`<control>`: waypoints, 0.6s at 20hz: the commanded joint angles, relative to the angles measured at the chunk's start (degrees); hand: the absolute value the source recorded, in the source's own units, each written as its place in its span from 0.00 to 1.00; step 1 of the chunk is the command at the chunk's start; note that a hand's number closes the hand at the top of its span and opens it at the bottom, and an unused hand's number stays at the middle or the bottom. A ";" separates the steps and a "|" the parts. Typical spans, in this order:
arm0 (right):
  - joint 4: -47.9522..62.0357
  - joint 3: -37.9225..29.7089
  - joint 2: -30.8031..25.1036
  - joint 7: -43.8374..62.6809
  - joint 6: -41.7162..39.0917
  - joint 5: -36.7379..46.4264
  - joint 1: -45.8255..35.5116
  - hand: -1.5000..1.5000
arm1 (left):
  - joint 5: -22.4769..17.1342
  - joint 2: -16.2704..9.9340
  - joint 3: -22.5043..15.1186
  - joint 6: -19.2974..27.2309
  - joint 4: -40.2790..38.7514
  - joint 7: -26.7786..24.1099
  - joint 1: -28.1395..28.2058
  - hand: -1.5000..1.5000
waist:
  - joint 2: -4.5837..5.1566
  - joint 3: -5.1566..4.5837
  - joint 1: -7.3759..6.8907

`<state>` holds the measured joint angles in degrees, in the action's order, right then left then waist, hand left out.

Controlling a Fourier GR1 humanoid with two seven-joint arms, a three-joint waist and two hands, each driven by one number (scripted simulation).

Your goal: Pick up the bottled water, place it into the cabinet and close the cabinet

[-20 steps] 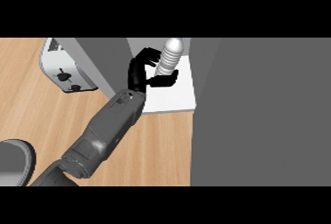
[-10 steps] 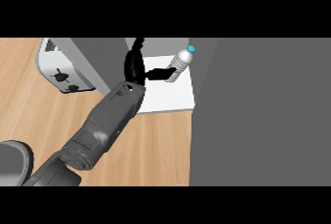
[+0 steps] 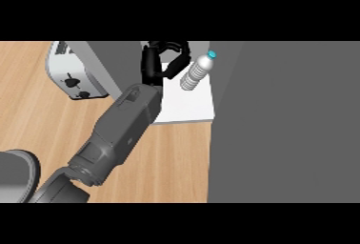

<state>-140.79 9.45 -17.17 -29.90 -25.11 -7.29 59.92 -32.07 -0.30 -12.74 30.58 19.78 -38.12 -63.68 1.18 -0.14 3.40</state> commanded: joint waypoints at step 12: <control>-9.02 4.41 0.33 5.02 0.86 2.21 3.49 0.00 | -10.83 0.30 -11.69 -14.17 17.00 2.18 12.76 1.00 | -1.47 0.01 -1.31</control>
<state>-141.84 13.37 -16.26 -27.83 -24.84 -6.63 60.90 -40.15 -0.02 -20.67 21.45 31.46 -37.08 -55.70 0.01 -0.10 2.39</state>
